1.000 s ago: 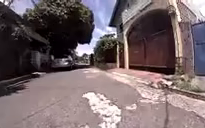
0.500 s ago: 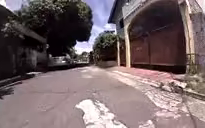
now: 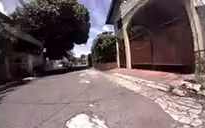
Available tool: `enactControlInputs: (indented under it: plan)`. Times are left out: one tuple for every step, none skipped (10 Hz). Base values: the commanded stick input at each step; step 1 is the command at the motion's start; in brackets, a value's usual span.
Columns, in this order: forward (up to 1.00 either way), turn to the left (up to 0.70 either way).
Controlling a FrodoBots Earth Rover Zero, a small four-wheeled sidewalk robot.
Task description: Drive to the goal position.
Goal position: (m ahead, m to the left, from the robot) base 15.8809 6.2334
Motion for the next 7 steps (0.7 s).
enactControlInputs:
  plan:
    - [0.85,0.00]
    - [0.85,0.00]
    - [0.85,0.00]
    - [0.85,0.00]
    - [0.85,0.00]
    - [0.85,0.00]
    - [0.85,0.00]
